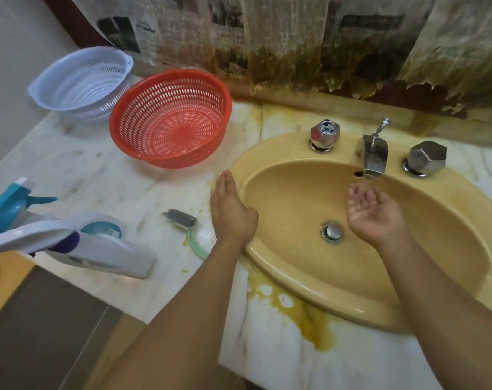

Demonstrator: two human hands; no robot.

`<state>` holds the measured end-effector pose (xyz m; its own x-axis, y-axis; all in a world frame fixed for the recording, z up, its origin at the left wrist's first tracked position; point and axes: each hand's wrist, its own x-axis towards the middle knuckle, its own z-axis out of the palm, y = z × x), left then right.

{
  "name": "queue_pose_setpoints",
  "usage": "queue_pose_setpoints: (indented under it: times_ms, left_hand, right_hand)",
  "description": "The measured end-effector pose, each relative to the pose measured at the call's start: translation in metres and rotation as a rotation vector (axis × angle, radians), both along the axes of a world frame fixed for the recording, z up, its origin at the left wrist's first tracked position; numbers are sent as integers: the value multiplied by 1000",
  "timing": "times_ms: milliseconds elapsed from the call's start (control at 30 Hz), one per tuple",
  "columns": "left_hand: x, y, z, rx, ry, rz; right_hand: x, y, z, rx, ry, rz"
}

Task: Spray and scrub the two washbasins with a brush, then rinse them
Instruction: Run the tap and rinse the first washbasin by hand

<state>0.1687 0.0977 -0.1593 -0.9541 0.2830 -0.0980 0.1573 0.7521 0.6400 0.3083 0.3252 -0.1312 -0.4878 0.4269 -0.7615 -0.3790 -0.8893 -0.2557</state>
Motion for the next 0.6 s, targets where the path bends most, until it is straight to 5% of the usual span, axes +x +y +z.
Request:
queue_pose_setpoints:
  times_ms: [267,400,500,600]
  left_hand:
    - [17,-1,5,104,-21,87]
    - [55,0,7,148,6,139]
    - [89,2,9,243,-12,191]
    - [125,7,9,297,-17,249]
  right_hand:
    - [-26,-78,57,91,94,564]
    - [-27,-112,90,384,12,896]
    - [-12,-124,101,640,-104,969]
    - [12,-121,96,687,-177,906]
